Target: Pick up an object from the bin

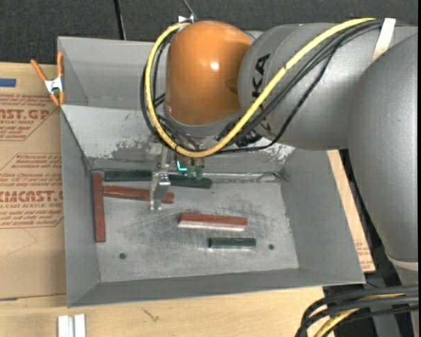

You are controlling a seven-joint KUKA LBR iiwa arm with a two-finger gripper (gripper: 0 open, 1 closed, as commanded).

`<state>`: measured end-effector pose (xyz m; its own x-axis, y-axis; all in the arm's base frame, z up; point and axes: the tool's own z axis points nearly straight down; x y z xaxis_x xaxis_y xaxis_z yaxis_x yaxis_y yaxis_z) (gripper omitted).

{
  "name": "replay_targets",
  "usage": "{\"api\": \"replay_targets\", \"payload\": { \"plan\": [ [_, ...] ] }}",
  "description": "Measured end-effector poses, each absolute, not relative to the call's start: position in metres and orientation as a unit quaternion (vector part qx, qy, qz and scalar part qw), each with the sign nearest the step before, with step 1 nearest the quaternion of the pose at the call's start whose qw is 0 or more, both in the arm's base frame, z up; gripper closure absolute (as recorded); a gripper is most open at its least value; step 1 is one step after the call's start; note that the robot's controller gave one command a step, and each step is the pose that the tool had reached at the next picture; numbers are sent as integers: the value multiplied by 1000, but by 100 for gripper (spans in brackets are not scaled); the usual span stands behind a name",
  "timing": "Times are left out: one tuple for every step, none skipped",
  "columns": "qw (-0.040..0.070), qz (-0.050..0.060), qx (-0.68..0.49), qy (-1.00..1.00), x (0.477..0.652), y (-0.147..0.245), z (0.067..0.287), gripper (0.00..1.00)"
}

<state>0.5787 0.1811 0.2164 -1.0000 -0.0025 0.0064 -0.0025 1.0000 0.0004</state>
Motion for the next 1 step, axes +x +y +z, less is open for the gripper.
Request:
{"api": "replay_targets", "payload": {
  "plan": [
    [-1, -1, 0, -1000, 581, 180, 221, 100]
  ]
}}
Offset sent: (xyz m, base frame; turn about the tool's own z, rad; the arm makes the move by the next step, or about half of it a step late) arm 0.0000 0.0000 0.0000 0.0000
